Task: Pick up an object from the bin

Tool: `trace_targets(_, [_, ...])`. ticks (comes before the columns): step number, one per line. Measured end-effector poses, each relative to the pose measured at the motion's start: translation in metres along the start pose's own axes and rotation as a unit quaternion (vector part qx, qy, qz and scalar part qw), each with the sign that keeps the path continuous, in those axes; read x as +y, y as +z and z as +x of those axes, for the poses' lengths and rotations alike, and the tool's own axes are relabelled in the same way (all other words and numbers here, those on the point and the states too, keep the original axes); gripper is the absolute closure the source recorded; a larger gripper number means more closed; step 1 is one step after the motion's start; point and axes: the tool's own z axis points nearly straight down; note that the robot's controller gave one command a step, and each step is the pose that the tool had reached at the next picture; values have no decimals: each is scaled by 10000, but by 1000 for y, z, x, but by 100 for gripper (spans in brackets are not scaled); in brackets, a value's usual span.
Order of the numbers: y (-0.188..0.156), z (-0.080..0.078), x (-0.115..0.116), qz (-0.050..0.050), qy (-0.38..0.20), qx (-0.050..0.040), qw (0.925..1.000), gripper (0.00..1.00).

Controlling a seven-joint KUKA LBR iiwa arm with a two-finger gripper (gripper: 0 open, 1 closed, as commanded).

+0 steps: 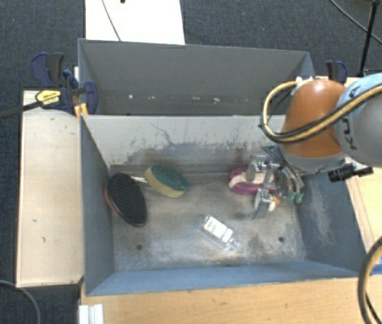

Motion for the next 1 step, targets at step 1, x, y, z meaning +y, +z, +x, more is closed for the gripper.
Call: trace_targets(1, [19, 2, -14, -16, 654, -55, 9978, 0])
